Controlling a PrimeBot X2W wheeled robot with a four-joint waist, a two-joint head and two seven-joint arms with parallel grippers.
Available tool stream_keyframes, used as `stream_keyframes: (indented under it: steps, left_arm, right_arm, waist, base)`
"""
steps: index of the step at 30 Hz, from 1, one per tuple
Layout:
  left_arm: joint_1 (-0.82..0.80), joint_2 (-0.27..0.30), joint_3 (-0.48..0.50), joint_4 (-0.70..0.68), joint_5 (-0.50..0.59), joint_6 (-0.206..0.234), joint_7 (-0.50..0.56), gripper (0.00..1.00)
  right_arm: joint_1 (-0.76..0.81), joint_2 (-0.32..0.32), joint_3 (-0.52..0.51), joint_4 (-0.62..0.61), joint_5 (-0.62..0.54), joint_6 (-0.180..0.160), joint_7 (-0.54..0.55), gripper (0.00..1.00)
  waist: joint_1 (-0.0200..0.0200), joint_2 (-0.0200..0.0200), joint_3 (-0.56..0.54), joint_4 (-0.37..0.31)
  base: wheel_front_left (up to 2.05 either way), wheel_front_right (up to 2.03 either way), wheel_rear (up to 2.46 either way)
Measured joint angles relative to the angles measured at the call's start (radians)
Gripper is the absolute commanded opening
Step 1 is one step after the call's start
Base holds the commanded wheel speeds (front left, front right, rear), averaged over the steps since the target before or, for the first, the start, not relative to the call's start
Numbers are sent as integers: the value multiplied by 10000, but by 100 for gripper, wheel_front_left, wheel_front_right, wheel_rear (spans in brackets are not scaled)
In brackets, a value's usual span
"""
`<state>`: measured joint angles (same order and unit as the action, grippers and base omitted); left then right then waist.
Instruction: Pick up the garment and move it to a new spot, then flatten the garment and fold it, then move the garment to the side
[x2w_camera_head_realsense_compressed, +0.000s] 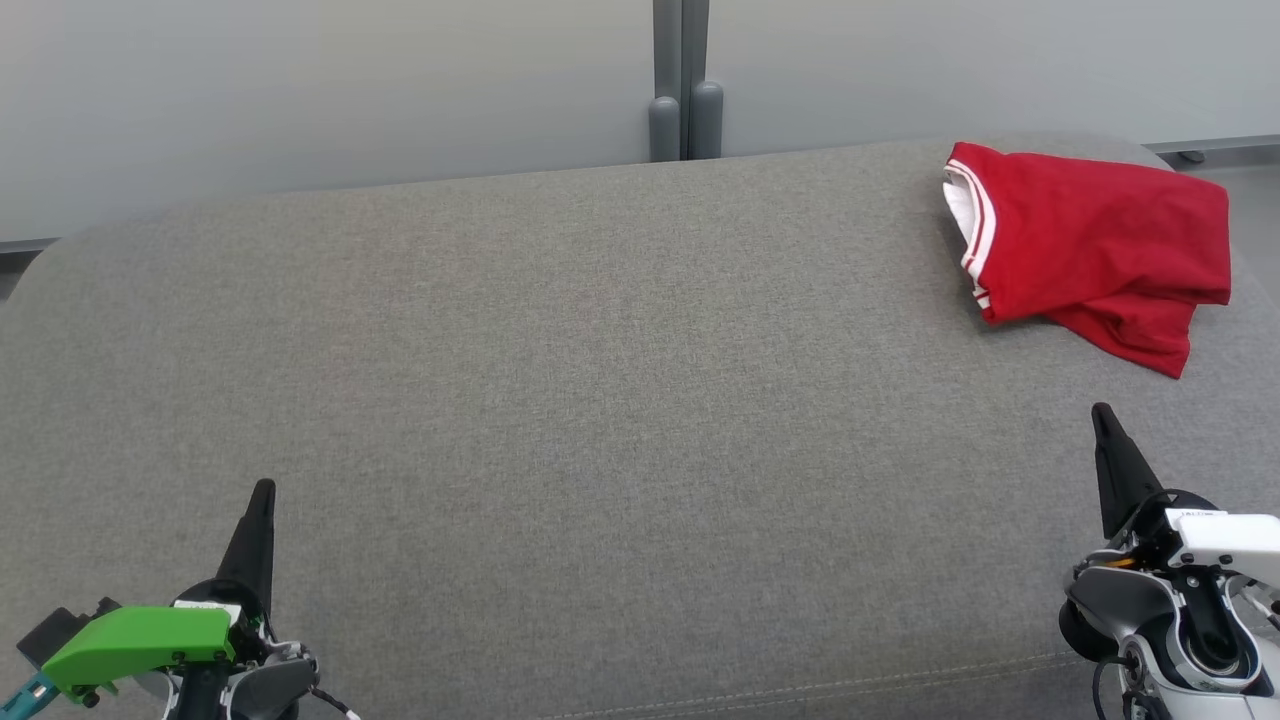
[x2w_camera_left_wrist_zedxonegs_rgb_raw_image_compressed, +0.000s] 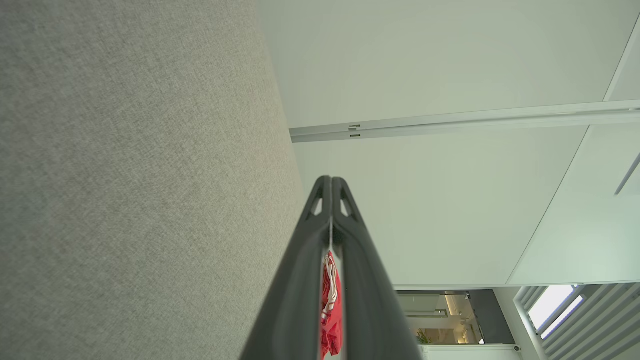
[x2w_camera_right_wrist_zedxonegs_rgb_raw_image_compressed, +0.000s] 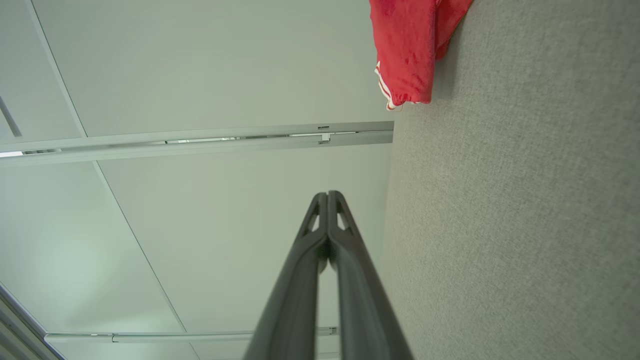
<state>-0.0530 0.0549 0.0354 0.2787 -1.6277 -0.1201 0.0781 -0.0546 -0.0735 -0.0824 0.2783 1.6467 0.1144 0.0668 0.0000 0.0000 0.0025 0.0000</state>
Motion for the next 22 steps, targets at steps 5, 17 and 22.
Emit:
stream_keyframes:
  steps: [5,17,22]
  left_arm:
    - [-1,0,2,4,0,-2,0,0]
    - [-1,0,8,19,0,-4,0,0]
    - [-2,0,10,21,0,-29,0,0]
  right_arm:
    - [-1,2,-4,13,0,2,0,0]
    - [-3,8,-15,25,0,4,0,0]
    - [-8,13,-17,27,0,42,0,0]
  waist:
    - [0,0,0,0]
    - [0,0,-1,0]
    - [0,0,-1,0]
  base:
    - [0,0,0]
    - [0,0,0]
    - [0,0,0]
